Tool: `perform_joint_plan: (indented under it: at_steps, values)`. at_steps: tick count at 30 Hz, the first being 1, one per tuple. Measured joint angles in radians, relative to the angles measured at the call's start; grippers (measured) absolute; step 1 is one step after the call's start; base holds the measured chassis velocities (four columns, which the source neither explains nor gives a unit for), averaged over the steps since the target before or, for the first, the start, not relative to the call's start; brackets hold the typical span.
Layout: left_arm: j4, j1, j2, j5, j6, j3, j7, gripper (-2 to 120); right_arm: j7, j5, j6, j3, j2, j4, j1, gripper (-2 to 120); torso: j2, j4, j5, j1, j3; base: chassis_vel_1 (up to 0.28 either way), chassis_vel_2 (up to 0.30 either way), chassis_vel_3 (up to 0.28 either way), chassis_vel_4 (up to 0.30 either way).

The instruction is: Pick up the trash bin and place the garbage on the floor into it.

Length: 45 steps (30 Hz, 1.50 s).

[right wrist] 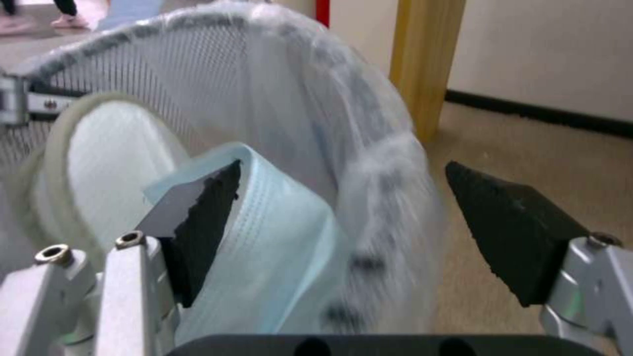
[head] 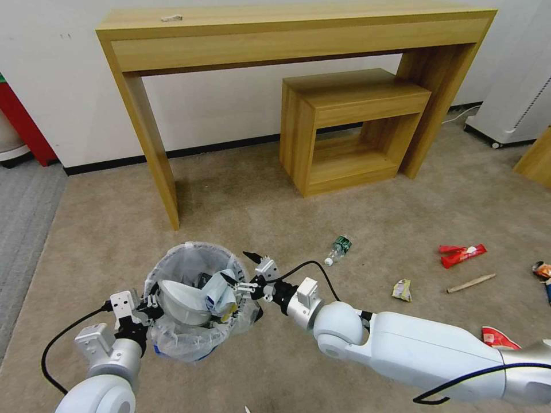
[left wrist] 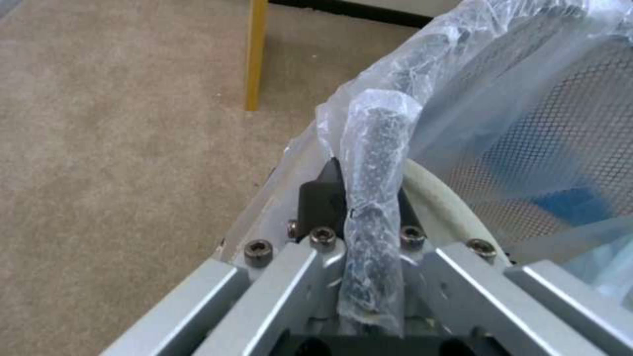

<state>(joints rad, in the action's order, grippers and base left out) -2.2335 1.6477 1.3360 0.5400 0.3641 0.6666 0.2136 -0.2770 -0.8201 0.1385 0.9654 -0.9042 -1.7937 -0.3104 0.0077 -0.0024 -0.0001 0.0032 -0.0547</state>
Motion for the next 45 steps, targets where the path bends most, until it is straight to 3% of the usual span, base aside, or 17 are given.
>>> perform_joint_plan:
  at_steps: [13, 22, 34, 41, 43, 45]
  values:
    - [-0.009, 0.008, 0.002, -0.016, -0.007, -0.011, -0.017, 1, -0.01, -0.008, -0.037, 0.087, -0.073, 0.036, 0.138, 86, 0.0, 0.0, 0.0, 0.0, 0.0, 0.0, 0.0, 0.0, 0.0]
    - [0.008, 0.002, 0.002, -0.018, -0.008, -0.016, -0.019, 1, -0.039, -0.035, 0.0, 0.06, -0.138, 0.055, 0.138, 88, 0.0, 0.0001, 0.0001, 0.0, 0.0, 0.0, 0.0, 0.0, 0.0]
    - [0.044, -0.008, -0.015, -0.008, -0.009, 0.002, -0.015, 1, -0.055, -0.049, -0.023, 0.019, -0.115, 0.031, 0.138, 86, 0.0, -0.0001, -0.0001, 0.0, 0.0, 0.0, 0.0, 0.0, 0.0]
    - [0.049, -0.009, -0.023, -0.007, -0.011, 0.011, -0.014, 1, -0.102, -0.044, -0.048, -0.188, -0.049, -0.016, 0.052, 82, 0.0, 0.0, 0.0003, 0.0, 0.0, 0.0, 0.0, 0.0, 0.0]
    - [0.051, -0.013, -0.028, -0.006, -0.012, 0.012, -0.014, 1, -0.119, -0.05, -0.063, -0.3, -0.007, -0.029, -0.012, 86, 0.0, 0.0, 0.0001, 0.0, 0.0, 0.0, 0.0, 0.0, 0.0]
    - [0.052, -0.014, -0.029, -0.006, -0.012, 0.012, -0.014, 1, -0.124, -0.052, -0.067, -0.336, 0.006, -0.032, -0.037, 90, 0.0, 0.0, 0.0004, 0.0, 0.0, 0.0, 0.0, 0.0, 0.0]
